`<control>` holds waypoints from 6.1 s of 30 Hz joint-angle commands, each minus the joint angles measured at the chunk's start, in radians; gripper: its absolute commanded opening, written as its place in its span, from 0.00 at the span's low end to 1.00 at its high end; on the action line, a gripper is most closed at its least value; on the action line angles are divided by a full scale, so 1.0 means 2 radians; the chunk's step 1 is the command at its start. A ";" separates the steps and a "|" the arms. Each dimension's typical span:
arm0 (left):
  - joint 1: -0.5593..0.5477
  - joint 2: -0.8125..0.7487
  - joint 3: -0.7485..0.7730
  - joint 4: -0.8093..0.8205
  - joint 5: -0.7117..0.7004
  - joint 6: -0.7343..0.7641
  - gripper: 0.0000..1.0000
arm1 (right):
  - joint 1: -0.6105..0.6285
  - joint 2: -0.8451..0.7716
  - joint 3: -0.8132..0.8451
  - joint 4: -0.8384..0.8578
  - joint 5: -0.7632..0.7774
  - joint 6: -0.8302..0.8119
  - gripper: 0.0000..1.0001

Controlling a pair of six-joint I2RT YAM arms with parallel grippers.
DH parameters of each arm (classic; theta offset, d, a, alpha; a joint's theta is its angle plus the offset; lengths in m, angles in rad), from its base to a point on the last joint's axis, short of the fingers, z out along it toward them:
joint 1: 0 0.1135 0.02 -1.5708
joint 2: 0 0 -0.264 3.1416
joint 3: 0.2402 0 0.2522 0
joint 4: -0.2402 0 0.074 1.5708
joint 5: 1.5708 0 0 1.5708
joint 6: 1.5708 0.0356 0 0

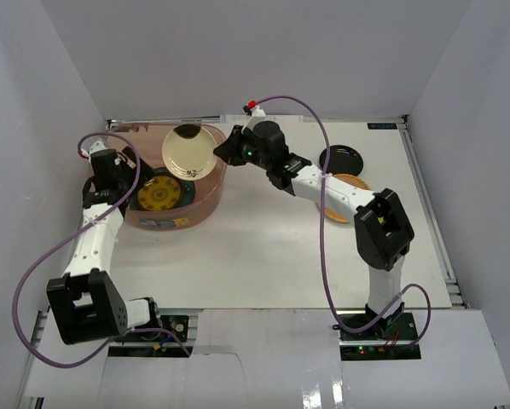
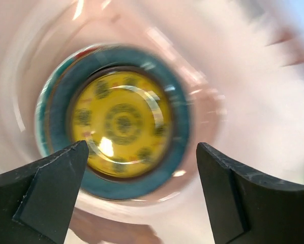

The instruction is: Place the plates into the plastic bin on the countertop

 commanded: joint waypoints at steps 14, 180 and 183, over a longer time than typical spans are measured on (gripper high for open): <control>-0.053 -0.132 0.090 0.049 0.236 -0.054 0.98 | 0.088 0.185 0.210 -0.090 0.043 0.018 0.17; -0.307 -0.222 -0.138 0.136 0.457 0.071 0.98 | -0.422 0.045 -0.202 0.001 0.011 0.020 0.64; -0.308 -0.204 -0.145 0.151 0.449 0.080 0.98 | -0.422 0.083 -0.181 0.012 -0.021 0.038 0.55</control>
